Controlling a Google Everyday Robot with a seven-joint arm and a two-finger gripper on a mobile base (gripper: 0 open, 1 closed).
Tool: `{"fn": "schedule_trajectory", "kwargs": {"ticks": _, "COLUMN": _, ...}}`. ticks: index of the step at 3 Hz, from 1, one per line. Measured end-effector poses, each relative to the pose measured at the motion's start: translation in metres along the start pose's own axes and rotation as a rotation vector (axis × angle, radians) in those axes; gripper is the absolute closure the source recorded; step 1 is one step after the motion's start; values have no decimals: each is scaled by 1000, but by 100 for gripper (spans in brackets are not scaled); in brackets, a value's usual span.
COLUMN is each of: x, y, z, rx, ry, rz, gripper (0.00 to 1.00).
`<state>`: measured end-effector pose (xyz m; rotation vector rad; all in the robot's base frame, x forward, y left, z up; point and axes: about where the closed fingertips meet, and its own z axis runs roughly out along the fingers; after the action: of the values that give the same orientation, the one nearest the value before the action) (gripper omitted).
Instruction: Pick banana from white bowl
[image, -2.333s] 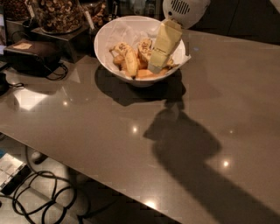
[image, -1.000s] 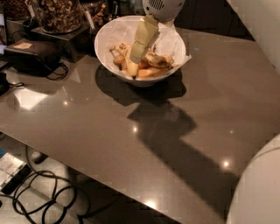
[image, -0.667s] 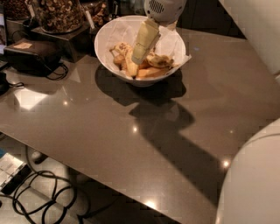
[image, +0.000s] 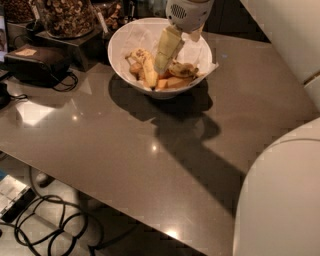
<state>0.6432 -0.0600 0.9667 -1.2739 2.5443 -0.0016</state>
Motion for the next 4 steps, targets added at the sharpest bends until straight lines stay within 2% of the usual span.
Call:
{"fn": "schedule_trajectory", "kwargs": {"ticks": 3, "x": -10, "y": 2, "z": 17, "rx": -20, "ry": 27, "rz": -11, "gripper": 22}}
{"fn": "schedule_trajectory", "kwargs": {"ticks": 4, "x": -9, "y": -3, "z": 21, "rx": -21, "ry": 32, "rz": 7, "gripper": 33}}
